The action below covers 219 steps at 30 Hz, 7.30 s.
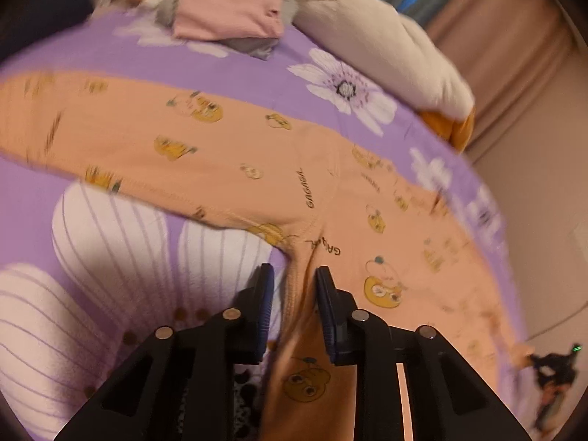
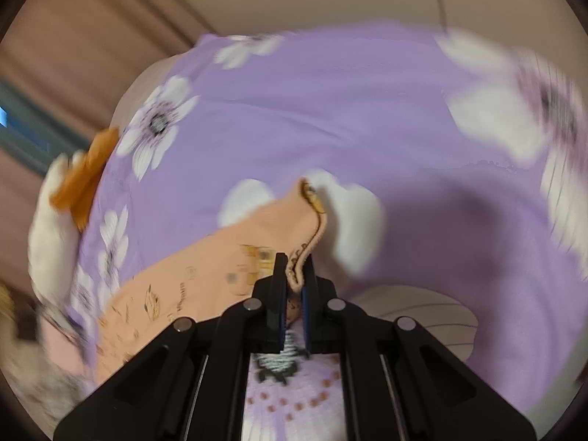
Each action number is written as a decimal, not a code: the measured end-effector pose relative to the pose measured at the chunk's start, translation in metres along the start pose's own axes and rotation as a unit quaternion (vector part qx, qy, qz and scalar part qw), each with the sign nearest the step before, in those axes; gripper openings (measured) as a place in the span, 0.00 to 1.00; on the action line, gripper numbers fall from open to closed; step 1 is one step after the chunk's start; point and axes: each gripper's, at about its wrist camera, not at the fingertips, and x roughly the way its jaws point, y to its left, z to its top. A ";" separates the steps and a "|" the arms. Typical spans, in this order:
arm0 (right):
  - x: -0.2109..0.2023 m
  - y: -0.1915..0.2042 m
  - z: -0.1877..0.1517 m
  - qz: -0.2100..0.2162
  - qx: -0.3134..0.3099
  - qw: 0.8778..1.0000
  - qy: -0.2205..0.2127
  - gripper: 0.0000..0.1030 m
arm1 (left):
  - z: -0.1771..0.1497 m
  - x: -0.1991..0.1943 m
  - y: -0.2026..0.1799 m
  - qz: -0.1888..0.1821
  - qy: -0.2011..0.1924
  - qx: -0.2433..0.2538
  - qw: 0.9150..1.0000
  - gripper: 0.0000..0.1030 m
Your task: Fold small clothes
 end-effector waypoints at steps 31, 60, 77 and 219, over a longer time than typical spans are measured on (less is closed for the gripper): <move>0.048 0.465 -0.278 0.220 -0.432 0.853 0.193 0.45 | -0.008 0.000 -0.023 0.083 0.009 0.066 0.994 0.15; 0.017 0.073 -0.085 0.071 -0.023 0.997 0.029 0.77 | -0.008 0.002 -0.025 0.078 0.006 0.070 0.995 0.14; 0.097 0.186 -0.075 0.016 -0.184 0.982 0.030 0.09 | -0.008 0.002 -0.023 0.069 0.008 0.068 0.995 0.15; 0.090 0.234 -0.153 0.294 -0.264 0.913 0.104 0.45 | 0.072 -0.130 0.193 0.116 -0.137 -0.296 0.938 0.71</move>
